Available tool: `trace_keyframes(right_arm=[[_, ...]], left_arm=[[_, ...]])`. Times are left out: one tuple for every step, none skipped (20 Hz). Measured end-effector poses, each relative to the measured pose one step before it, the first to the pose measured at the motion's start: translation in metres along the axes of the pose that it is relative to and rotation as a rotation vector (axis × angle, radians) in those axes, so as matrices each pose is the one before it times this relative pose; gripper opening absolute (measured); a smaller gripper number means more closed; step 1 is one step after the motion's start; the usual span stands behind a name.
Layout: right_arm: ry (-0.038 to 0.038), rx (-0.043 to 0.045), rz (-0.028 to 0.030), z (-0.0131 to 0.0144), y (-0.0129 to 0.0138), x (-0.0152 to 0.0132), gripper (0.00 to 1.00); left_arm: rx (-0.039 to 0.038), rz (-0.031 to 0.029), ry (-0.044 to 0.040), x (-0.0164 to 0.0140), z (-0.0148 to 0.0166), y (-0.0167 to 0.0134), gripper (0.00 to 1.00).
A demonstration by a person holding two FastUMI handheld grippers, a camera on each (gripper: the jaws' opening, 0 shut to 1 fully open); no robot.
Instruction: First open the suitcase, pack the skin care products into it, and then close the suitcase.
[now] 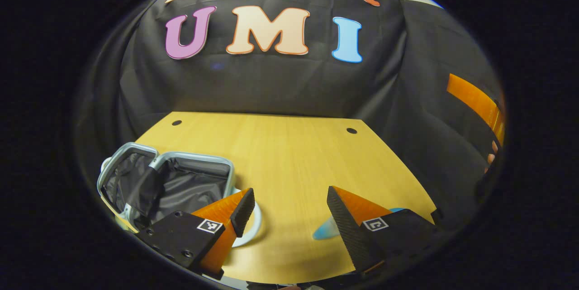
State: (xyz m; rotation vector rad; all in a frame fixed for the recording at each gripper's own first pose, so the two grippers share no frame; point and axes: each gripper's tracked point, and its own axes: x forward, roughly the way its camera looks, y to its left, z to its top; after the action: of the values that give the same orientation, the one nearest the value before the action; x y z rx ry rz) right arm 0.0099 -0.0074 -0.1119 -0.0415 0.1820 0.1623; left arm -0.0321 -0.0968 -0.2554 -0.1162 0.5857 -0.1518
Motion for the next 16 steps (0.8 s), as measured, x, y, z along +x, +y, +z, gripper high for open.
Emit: trace_keyframes(right_arm=[[0.00706, 0.00296, -0.00413, -0.00317, -0.00509, -0.00155, 1.0], [0.00531, 0.00392, -0.00353, -0.0032, -0.00406, -0.00133, 1.0], [0.00394, 0.00241, -0.00637, -0.00118, -0.00506, -0.00135, 1.0], [0.0036, 0.00107, -0.0081, -0.00222, -0.00565, -0.0008, 1.0], [0.00473, 0.00108, -0.00815, -0.002, -0.00524, -0.00108, 1.0], [0.00406, 0.00343, -0.00704, -0.00249, -0.00446, -0.00121, 1.0], [0.00776, 0.00161, -0.00573, -0.00295, -0.00291, -0.00034, 0.98], [0.01145, -0.00109, -0.00511, -0.00494, -0.00193, -0.00008, 0.98], [0.01116, -0.00123, -0.00273, -0.0042, -0.00105, 0.00023, 1.0], [0.01025, -0.00168, -0.00094, -0.00435, -0.00017, -0.00013, 0.98], [0.01085, -0.00165, 0.00162, -0.00404, 0.00061, -0.00017, 0.99], [0.01663, -0.00133, 0.00455, -0.00747, 0.00241, -0.00024, 0.99], [0.01759, 0.00096, 0.00423, -0.0067, 0.00239, 0.00091, 0.99], [0.01656, 0.00357, 0.00652, -0.00633, 0.00285, -0.00099, 0.99], [0.01696, 0.00447, 0.01023, -0.00642, 0.00437, -0.00094, 0.99], [0.0143, 0.00309, 0.01096, -0.00685, 0.00459, -0.00097, 0.99]], left_arm=[[-0.00867, -0.01397, 0.01006, 0.00148, -0.00864, -0.0094, 0.98], [-0.01528, -0.01868, 0.01329, 0.00369, -0.00733, -0.00962, 0.98], [-0.01916, -0.02335, 0.02997, 0.00472, -0.01067, -0.00876, 0.98], [-0.01533, -0.01709, 0.01884, 0.00541, -0.00934, -0.00673, 0.98], [-0.003, -0.00897, 0.01695, 0.00319, -0.00589, -0.0034, 0.94], [0.00545, -0.00599, 0.01487, 0.00369, -0.00544, -0.00241, 0.94], [0.00648, -0.00329, 0.01291, 0.00344, -0.00492, -0.00256, 0.94], [0.00493, -0.00214, 0.01134, 0.00498, -0.00491, -0.00217, 0.94], [0.00414, -0.00098, 0.01049, 0.00416, -0.00566, -0.00036, 0.94], [-0.00053, -0.00483, 0.01316, 0.00477, -0.00512, 0.0, 0.95], [-0.00122, -0.00729, 0.01426, 0.00625, -0.00806, -0.00172, 0.94], [-0.0004, -0.00736, 0.01749, 0.00693, -0.00769, -0.00202, 0.92], [-0.00098, -0.00045, 0.01953, 0.0059, -0.00649, -0.00066, 0.87], [0.00485, 0.00023, 0.01514, 0.00659, -0.00513, 0.00058, 0.86], [0.00727, 0.01024, 0.00152, 0.00629, -0.00148, 0.00218, 0.79], [0.00938, 0.01857, 0.00517, 0.00556, -0.00308, 0.0042, 0.78]])
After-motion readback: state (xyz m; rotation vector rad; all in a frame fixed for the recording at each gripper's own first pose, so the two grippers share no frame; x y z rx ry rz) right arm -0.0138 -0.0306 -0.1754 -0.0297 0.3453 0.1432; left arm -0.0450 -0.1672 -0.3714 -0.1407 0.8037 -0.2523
